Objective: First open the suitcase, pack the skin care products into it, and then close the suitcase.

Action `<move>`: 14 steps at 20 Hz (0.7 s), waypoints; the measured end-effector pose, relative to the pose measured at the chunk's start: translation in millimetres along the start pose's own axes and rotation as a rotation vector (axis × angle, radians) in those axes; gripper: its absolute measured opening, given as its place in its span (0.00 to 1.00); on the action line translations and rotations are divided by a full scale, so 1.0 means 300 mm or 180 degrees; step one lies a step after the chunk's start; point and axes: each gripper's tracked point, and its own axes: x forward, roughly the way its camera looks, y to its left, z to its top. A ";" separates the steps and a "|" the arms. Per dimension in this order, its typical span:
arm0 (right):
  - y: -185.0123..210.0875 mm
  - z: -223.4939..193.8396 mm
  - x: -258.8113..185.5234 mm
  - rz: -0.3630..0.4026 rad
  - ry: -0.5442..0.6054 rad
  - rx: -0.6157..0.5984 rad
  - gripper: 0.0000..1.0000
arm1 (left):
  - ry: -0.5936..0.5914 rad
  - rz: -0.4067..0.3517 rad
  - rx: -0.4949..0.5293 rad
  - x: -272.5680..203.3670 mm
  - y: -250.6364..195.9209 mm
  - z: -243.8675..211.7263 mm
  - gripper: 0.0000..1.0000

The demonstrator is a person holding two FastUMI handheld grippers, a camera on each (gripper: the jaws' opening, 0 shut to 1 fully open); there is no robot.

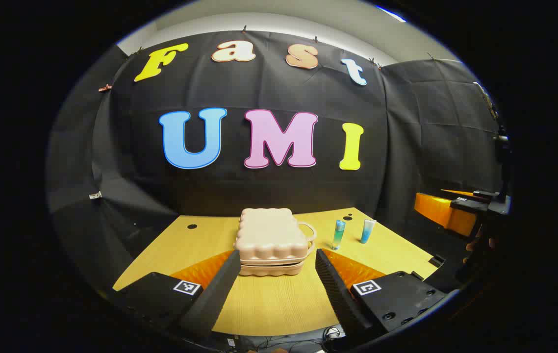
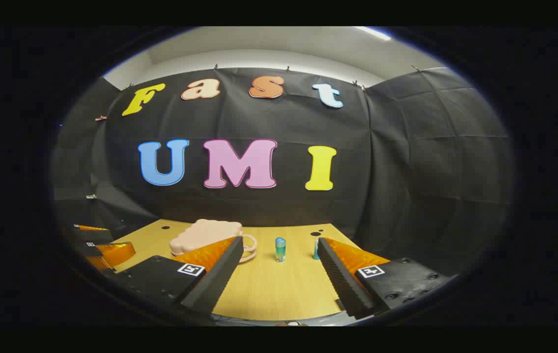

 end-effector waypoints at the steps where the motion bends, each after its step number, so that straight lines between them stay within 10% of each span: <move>1: -0.004 -0.002 -0.001 -0.0013 0.0009 0.0010 0.96 | 0.0018 0.0002 -0.0028 0.002 -0.001 -0.004 0.97; 14: -0.049 -0.027 0.055 -0.0078 0.0088 0.0021 0.94 | 0.0086 -0.0116 -0.0038 0.098 -0.042 -0.014 0.96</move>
